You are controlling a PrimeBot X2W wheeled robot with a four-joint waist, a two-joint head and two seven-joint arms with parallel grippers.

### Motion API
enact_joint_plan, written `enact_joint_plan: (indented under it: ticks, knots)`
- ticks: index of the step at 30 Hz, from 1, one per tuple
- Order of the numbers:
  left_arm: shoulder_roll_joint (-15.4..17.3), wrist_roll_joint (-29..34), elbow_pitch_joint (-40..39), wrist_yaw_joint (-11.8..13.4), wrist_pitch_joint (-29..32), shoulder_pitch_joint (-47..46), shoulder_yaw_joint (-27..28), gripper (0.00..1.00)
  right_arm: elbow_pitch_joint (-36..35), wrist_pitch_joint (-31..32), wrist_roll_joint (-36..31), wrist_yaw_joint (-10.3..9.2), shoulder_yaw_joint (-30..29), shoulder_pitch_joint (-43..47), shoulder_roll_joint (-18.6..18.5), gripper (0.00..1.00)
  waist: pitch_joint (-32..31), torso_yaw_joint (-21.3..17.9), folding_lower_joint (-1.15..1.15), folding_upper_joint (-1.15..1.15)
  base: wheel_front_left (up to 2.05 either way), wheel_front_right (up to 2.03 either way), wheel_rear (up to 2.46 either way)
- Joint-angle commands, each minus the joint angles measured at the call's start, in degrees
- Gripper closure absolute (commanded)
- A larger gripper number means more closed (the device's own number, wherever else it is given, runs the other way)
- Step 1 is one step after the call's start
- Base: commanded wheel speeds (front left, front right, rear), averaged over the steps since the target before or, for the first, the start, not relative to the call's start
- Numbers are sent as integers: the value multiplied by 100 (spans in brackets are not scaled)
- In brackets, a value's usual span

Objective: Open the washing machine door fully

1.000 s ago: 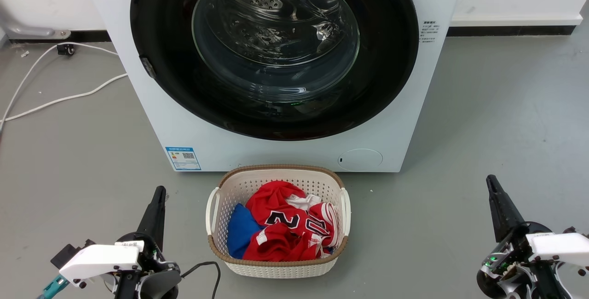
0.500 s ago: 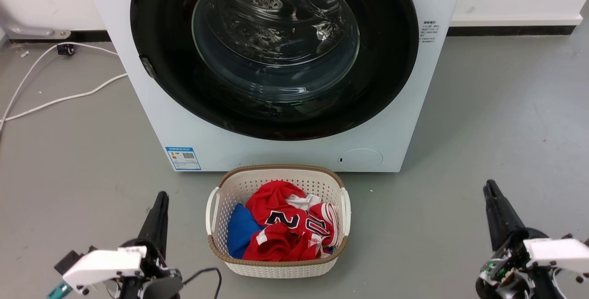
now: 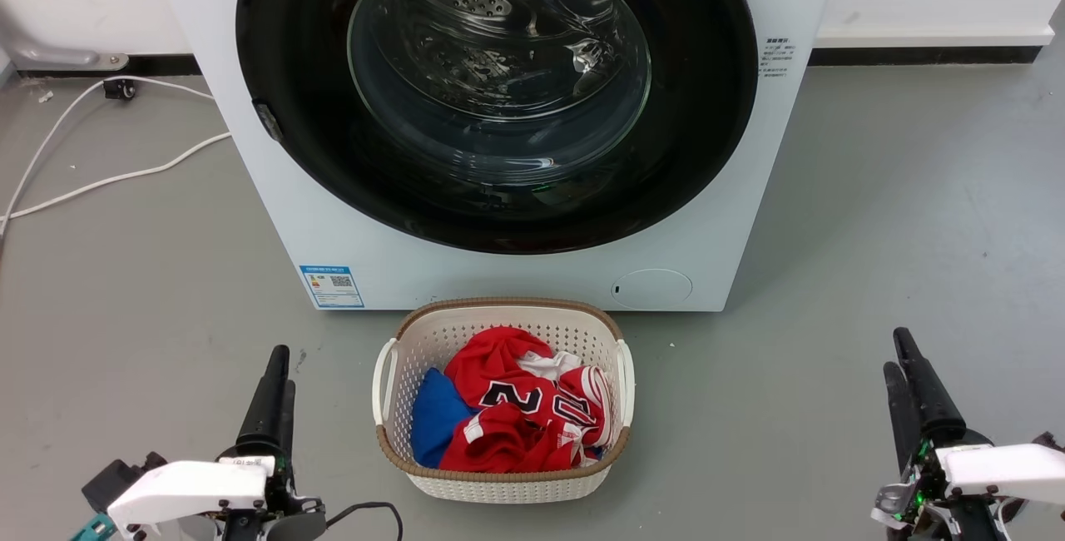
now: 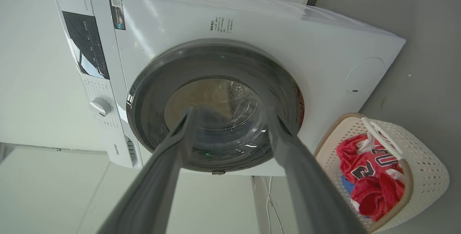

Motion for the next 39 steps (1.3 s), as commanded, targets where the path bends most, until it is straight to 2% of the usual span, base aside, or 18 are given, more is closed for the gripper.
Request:
enact_joint_plan:
  ticks: [1, 11, 22, 39]
  knots:
    - [15, 238, -181, 30, -53, -47, 9, 0, -182, -55, -249, 9, -13, -43, -15, 0, -1, 2, 0, 0, 0, 0, 0]
    - [15, 1546, -572, 361, -299, 50, -165, 0, -676, -301, -1824, 9, 117, 45, -12, 0, -6, 20, 0, 0, 0, 0, 0]
    - [36, 2996, -779, 607, -543, 151, -392, 0, -1016, -544, -3446, 10, 362, 185, -8, 0, -14, 30, 0, 0, 0, 0, 0]
    - [283, 4483, -911, 1025, -868, 256, -900, 0, -1158, -868, -5078, 11, 454, 351, -3, 0, -33, 46, 0, 0, 0, 0, 0]
